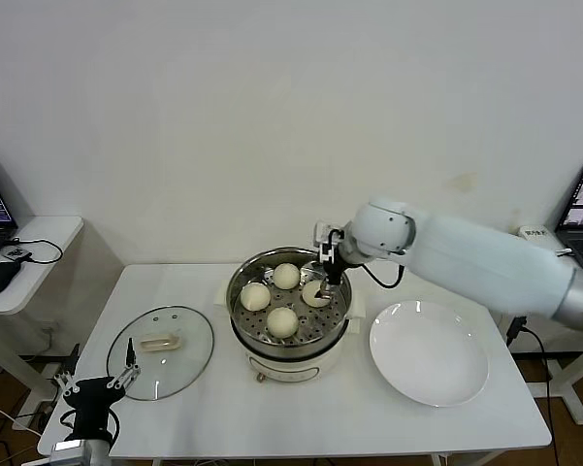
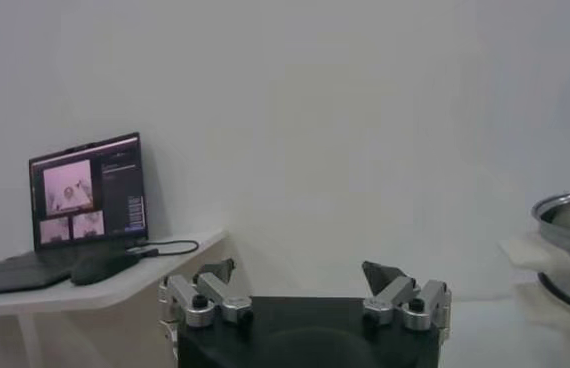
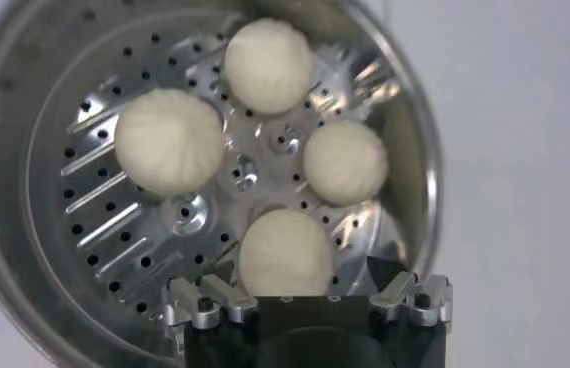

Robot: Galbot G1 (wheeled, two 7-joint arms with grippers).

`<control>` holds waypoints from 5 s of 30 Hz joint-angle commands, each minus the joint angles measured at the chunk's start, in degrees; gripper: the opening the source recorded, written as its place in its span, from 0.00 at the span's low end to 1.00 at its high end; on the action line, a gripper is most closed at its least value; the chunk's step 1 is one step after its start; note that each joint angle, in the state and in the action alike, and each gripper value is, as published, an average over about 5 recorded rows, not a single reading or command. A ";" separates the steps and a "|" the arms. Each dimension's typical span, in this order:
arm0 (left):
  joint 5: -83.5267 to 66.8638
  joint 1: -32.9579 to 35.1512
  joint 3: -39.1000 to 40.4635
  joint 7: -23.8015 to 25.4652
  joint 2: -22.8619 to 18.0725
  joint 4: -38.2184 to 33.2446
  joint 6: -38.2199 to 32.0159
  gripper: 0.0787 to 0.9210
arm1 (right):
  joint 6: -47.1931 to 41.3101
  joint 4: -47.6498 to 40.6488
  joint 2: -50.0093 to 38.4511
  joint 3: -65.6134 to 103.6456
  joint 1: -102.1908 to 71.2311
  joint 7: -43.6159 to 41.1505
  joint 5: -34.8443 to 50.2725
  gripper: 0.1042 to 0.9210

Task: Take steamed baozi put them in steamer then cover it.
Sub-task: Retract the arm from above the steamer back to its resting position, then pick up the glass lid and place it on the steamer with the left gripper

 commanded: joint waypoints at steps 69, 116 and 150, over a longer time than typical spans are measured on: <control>79.31 -24.22 0.68 6.17 7.98 36.63 -11.42 0.88 | 55.00 18.95 30.84 110.37 -114.88 28.25 -18.78 0.88; 78.14 -32.90 5.00 8.12 7.60 46.34 -10.94 0.67 | 56.00 16.12 31.89 109.87 -115.59 27.45 -22.34 0.88; 70.17 -20.47 -6.49 10.38 13.97 21.42 -2.83 0.07 | 56.31 15.90 31.52 107.53 -115.47 26.86 -23.45 0.88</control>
